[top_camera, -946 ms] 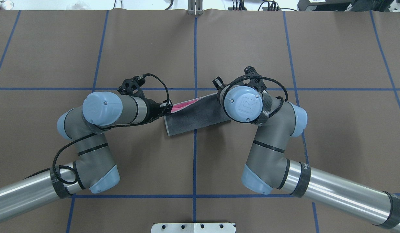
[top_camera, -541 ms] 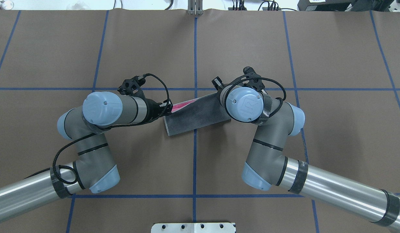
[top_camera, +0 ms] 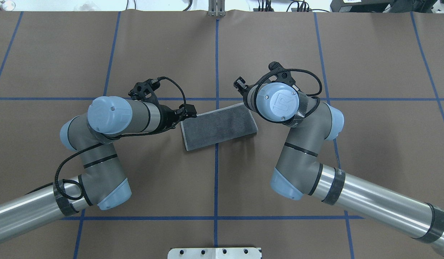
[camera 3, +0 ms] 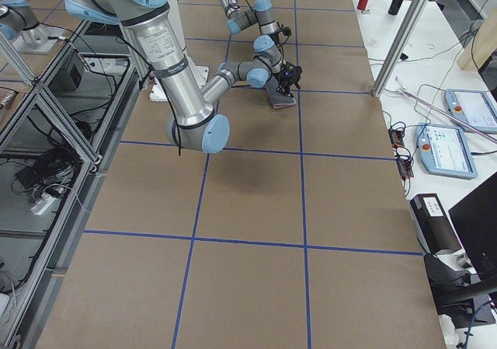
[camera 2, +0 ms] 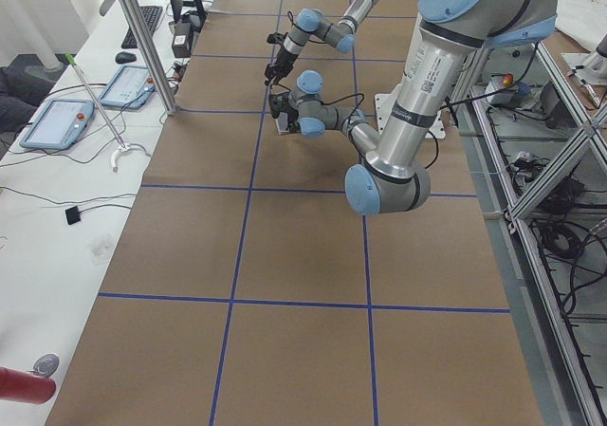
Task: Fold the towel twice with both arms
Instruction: 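Release the right gripper and raise it away while the left gripper holds the towel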
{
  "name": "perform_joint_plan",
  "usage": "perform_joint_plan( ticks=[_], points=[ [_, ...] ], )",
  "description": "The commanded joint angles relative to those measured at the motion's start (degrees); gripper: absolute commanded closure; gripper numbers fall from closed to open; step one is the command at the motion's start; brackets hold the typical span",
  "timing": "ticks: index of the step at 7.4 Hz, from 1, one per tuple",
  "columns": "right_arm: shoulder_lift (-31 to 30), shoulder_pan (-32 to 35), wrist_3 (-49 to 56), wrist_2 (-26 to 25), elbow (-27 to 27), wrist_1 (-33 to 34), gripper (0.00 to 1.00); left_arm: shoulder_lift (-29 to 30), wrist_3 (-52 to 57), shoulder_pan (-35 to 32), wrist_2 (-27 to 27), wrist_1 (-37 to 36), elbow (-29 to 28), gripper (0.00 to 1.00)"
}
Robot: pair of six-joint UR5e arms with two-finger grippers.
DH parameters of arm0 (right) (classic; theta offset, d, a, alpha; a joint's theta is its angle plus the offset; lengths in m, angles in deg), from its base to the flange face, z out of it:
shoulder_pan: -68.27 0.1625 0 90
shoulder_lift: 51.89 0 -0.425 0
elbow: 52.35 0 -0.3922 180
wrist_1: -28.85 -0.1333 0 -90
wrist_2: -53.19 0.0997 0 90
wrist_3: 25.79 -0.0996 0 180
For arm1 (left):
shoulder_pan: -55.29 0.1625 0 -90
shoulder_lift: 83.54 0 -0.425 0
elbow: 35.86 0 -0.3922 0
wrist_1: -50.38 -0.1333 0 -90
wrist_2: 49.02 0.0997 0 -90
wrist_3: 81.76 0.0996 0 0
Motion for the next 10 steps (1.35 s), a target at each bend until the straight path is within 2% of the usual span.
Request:
perform_joint_plan(
  ticks=[1,3,6,7,8,10],
  points=[
    [-1.21,4.54,10.00,8.28,0.30,0.62,0.00,-0.18,0.40,-0.07,-1.83,0.11,0.57,0.00],
    [-3.50,9.98,22.30,16.54,0.30,1.66,0.00,-0.18,-5.10,0.28,-1.57,0.20,0.57,0.00],
    [-6.83,20.52,48.19,28.85,0.56,7.89,0.00,-0.53,-16.88,0.55,-1.22,0.37,0.74,0.03],
    [-8.15,24.04,58.55,31.23,0.56,10.00,0.00,-0.62,-18.05,1.07,-0.44,0.46,0.83,0.04],
    [-9.65,28.43,67.62,34.30,0.56,12.46,0.00,-0.54,-19.63,3.16,2.62,0.55,1.18,0.04],
    [-13.86,36.08,83.37,37.75,0.39,14.06,0.00,-0.62,-20.87,5.46,4.40,0.46,1.45,0.04]
  ],
)
